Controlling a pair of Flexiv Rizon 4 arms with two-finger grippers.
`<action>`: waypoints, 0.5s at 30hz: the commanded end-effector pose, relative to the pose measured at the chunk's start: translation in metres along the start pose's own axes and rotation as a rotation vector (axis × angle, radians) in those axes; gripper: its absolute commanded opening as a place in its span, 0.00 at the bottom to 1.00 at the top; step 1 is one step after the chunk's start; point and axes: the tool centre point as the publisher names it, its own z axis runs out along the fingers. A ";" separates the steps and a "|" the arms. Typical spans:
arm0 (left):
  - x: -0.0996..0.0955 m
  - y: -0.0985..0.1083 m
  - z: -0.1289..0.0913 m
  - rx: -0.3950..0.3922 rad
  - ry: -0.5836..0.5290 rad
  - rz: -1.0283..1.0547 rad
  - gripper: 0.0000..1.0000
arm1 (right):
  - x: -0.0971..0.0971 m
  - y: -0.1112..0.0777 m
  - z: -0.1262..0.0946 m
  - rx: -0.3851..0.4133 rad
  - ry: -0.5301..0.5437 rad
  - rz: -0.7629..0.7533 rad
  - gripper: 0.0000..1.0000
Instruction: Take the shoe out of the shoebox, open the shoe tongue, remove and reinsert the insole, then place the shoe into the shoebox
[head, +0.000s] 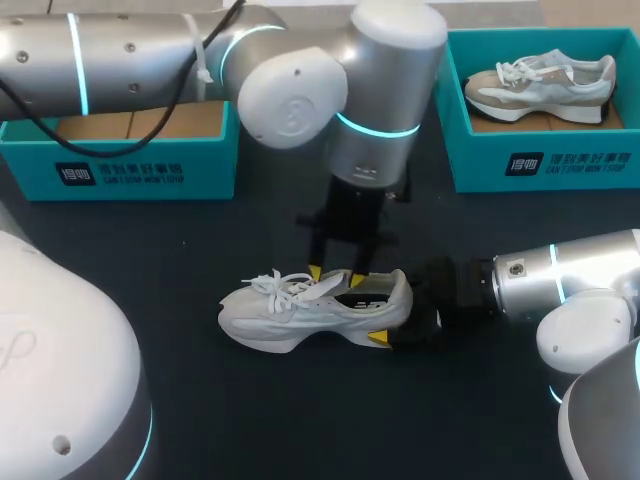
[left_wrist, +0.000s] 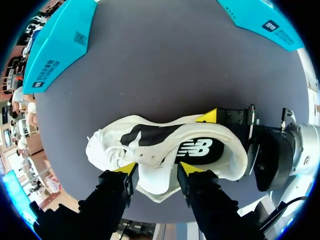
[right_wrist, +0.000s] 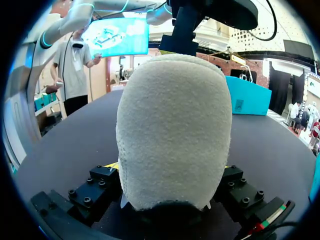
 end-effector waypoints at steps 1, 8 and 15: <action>-0.001 0.005 0.001 -0.009 0.001 0.004 0.36 | -0.003 -0.005 0.011 0.005 -0.002 -0.001 0.00; -0.007 0.011 0.004 -0.020 0.008 0.001 0.00 | -0.003 -0.005 0.011 0.005 -0.002 -0.001 0.00; -0.016 0.022 -0.003 0.000 0.043 0.001 0.00 | -0.003 -0.005 0.011 0.005 -0.002 -0.001 0.00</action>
